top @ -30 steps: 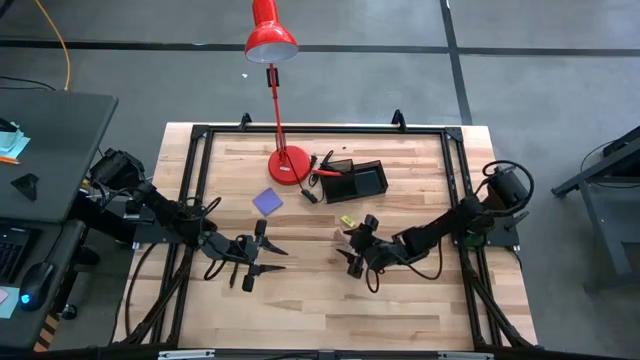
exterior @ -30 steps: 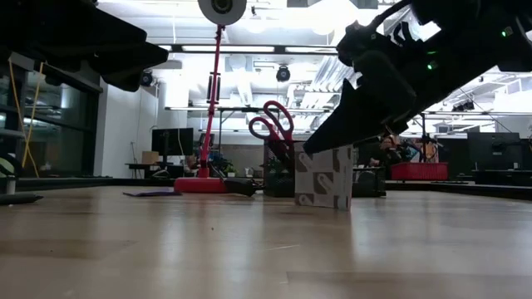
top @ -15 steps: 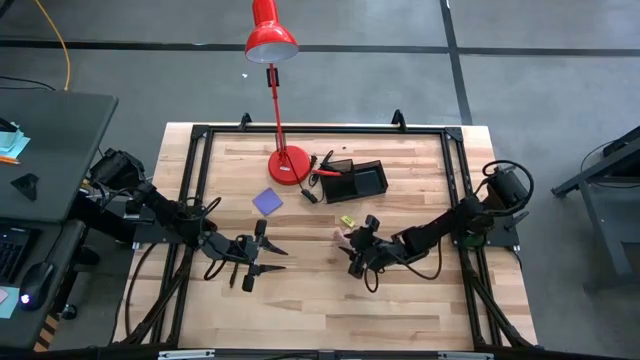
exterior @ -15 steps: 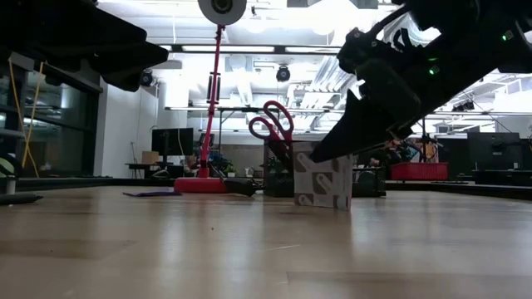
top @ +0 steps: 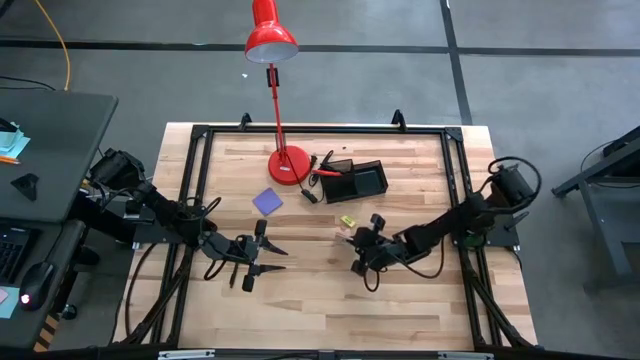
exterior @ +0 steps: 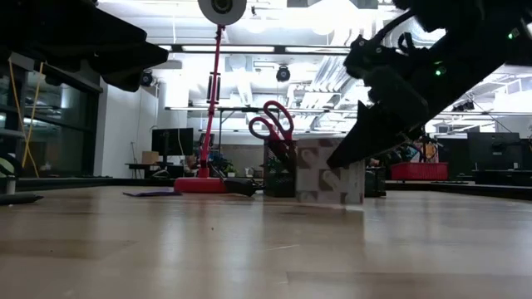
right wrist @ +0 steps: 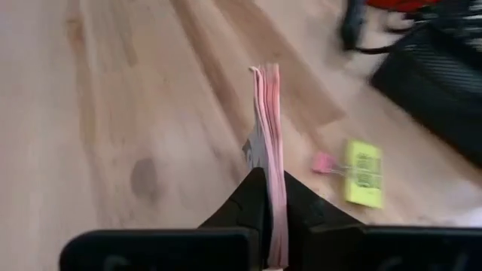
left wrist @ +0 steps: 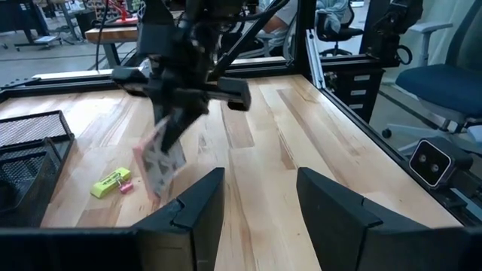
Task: Pick and place office supplies into organizer
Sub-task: Put the pink sticky notes into the black desk organizer
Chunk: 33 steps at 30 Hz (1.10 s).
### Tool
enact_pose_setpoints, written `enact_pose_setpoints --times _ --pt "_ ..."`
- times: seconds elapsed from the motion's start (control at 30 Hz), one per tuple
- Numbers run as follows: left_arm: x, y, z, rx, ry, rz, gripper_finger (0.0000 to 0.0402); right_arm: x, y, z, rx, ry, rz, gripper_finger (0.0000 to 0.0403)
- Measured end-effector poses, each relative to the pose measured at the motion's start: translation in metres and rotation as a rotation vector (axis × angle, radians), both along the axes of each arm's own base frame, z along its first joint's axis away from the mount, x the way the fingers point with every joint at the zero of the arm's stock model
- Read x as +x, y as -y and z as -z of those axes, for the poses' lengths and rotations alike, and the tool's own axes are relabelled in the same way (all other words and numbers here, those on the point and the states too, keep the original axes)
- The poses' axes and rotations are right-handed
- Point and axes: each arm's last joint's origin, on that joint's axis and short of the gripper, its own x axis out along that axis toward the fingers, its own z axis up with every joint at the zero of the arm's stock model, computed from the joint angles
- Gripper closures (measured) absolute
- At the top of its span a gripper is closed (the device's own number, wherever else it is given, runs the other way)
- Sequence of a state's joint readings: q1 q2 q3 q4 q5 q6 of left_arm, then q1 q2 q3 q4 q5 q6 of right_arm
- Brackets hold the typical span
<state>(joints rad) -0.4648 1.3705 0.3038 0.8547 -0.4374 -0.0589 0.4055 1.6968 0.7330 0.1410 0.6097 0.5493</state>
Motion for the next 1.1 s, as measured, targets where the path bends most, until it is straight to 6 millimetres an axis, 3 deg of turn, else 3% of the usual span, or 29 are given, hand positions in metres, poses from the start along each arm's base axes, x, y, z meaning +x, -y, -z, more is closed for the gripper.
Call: enact_pose_setpoints --times 0.4,0.77,0.9,1.1 --pt "0.001 0.001 0.003 0.005 -0.008 0.001 0.0243 -0.028 0.024 -0.048 -0.120 -0.061 0.158 0.0401" --pt "0.001 0.001 0.003 0.005 -0.007 0.001 0.0243 -0.006 0.072 -0.091 -0.247 -0.306 0.370 0.0402" --pt "0.001 0.001 0.003 0.006 -0.013 0.001 0.0243 -0.003 0.091 -0.093 -0.262 -0.382 0.424 0.0402" --pt "0.001 0.001 0.003 0.004 -0.014 0.011 0.0243 -0.001 0.111 -0.079 -0.288 -0.488 0.446 0.0402"
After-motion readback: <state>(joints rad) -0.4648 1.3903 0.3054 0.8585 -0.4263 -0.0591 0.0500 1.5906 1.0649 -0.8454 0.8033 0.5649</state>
